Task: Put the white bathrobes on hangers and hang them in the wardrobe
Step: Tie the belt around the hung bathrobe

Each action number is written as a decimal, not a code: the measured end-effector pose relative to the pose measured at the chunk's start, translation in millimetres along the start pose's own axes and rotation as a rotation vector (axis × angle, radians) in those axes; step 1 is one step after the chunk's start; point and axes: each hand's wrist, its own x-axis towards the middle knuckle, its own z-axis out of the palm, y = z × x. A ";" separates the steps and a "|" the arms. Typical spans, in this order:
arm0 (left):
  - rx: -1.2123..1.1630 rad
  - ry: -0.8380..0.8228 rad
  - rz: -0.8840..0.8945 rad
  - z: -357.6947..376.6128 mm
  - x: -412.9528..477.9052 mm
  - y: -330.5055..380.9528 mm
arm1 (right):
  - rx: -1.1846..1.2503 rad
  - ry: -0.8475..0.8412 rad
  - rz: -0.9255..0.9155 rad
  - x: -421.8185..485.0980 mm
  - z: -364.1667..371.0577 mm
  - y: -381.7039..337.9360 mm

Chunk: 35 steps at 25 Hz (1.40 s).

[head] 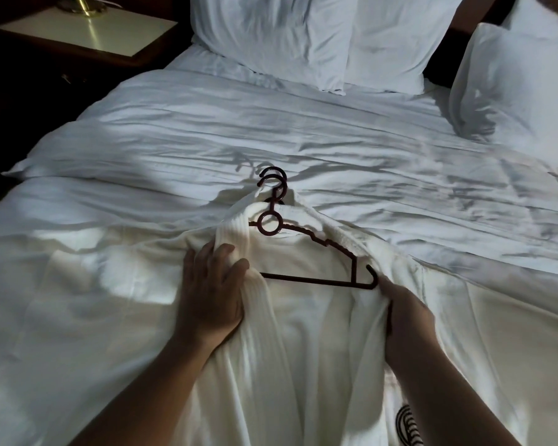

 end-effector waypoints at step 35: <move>-0.020 -0.335 -0.479 -3.6 34.1 26.7 | -1.513 -0.190 -0.351 80.0 -123.6 24.7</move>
